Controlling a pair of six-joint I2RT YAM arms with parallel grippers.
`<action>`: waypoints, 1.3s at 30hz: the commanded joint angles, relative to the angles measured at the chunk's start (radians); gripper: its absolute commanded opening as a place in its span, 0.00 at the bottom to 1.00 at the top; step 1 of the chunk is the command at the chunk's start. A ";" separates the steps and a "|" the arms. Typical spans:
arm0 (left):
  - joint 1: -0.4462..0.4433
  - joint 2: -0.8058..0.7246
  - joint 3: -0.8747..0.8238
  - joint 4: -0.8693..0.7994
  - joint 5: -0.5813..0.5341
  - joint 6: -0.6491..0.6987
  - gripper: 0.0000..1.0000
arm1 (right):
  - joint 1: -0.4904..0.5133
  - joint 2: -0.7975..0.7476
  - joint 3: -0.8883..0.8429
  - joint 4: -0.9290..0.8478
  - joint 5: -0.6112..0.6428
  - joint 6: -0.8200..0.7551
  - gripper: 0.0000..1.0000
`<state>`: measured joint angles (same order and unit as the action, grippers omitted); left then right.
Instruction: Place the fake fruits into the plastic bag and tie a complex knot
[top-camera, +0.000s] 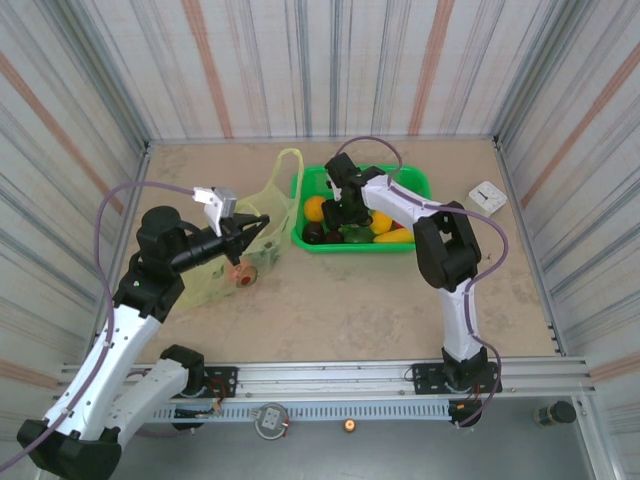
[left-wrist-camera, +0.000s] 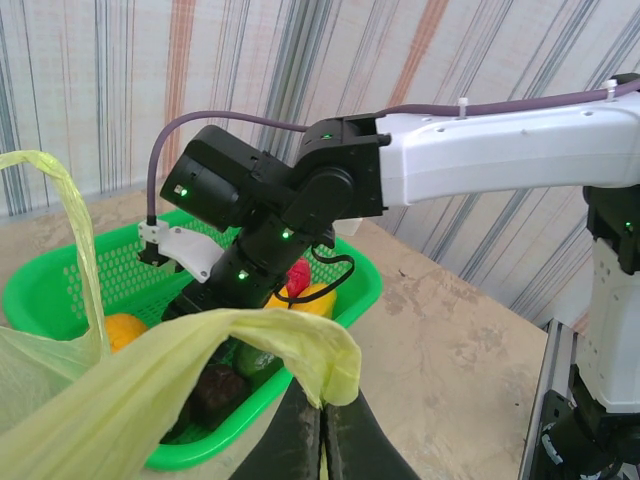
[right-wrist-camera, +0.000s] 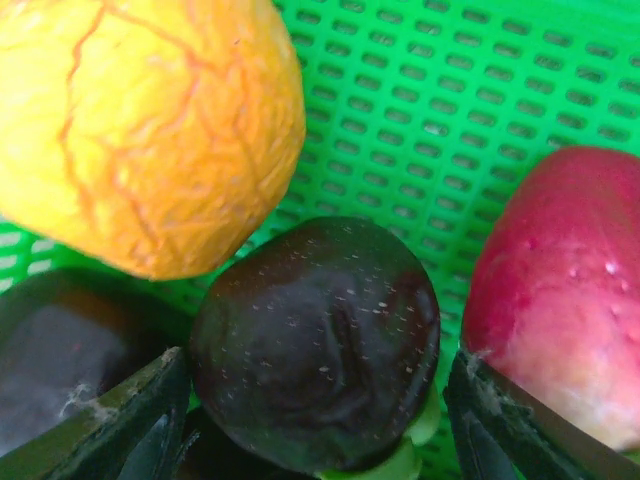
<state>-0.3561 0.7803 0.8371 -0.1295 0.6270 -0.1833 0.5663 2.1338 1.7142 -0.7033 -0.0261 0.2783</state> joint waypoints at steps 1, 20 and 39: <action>-0.008 -0.002 -0.007 0.002 0.007 0.015 0.00 | -0.005 0.051 0.043 -0.022 0.015 -0.006 0.69; -0.007 -0.001 -0.010 0.004 0.007 0.014 0.00 | -0.065 -0.171 -0.116 0.130 -0.111 0.044 0.53; -0.007 -0.002 -0.013 0.003 0.003 0.019 0.00 | 0.044 -0.453 -0.300 0.516 -0.713 0.205 0.48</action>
<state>-0.3561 0.7803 0.8371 -0.1295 0.6270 -0.1829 0.5533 1.6989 1.3853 -0.2939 -0.6350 0.4324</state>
